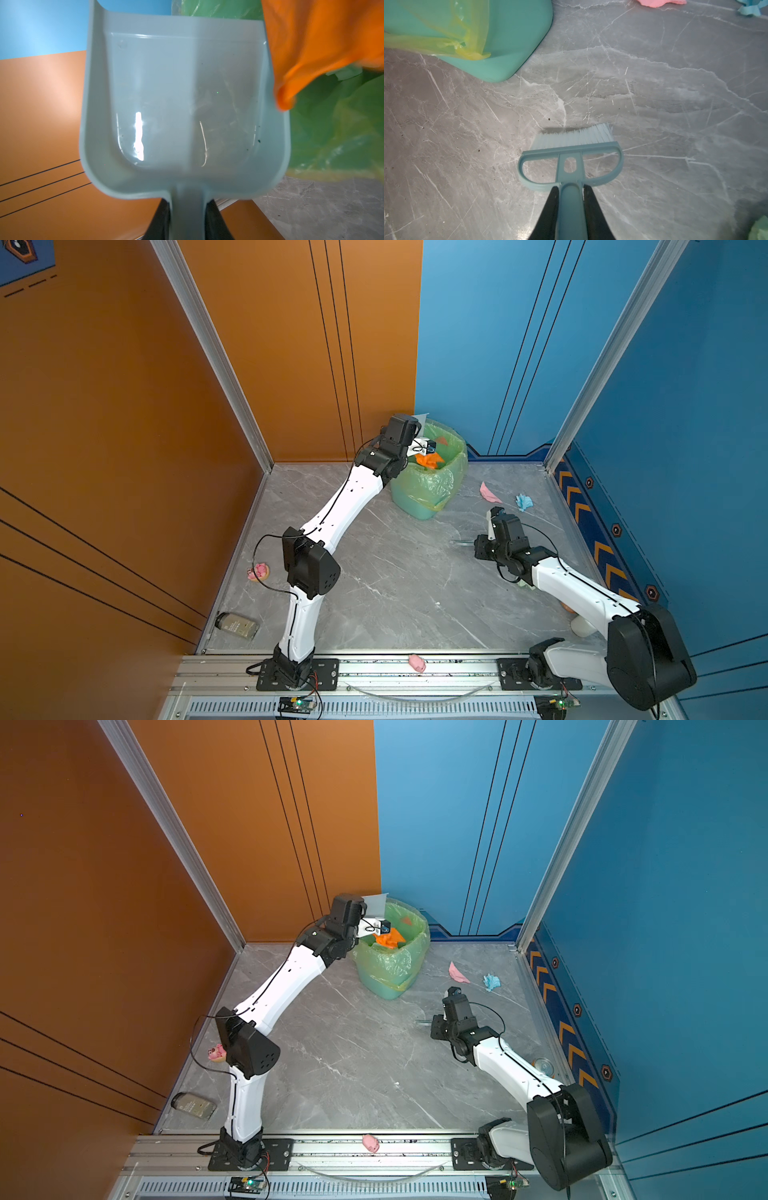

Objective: Sweep away the paper scraps from the table
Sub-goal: 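Tip the dustpan with the left gripper to drop the orange scrap into the bin, then lower the empty dustpan with the left gripper while the right brush nears the green scrap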

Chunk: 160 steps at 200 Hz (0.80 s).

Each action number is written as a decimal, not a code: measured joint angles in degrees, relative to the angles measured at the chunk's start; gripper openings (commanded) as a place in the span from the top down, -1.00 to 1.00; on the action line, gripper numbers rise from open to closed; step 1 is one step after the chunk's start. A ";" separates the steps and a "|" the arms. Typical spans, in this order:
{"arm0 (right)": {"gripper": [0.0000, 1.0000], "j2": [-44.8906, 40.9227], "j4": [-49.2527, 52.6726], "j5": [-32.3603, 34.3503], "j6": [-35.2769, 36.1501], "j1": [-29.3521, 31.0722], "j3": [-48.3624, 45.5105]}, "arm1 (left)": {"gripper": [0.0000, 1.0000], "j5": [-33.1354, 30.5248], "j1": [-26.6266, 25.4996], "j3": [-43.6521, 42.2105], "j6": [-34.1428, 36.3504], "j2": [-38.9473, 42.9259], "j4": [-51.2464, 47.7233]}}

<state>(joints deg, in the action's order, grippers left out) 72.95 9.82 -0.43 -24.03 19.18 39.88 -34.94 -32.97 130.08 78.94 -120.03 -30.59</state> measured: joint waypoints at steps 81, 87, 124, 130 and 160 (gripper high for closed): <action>1.00 -1.03 -0.04 0.02 -0.02 0.04 -0.74 | 1.00 0.02 0.00 0.00 0.55 0.00 0.24; 1.00 -1.20 -0.02 0.04 -0.04 0.04 -0.83 | 1.00 0.02 0.00 0.00 0.28 0.00 0.26; 1.00 -2.01 -0.02 0.20 -0.02 0.04 -1.18 | 1.00 0.74 0.02 0.79 -3.17 0.00 0.26; 1.00 -2.10 -0.02 0.22 -0.02 0.04 -1.25 | 1.00 1.11 0.02 1.16 -4.07 0.00 0.26; 1.00 -3.26 -0.02 0.24 -0.02 0.04 -1.95 | 1.00 3.04 0.07 3.50 -9.62 0.09 0.46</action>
<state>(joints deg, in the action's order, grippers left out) 69.69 9.80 -0.19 -24.05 19.22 37.93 -31.90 -32.91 133.58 69.32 -119.94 -30.13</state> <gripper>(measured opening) 0.202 0.225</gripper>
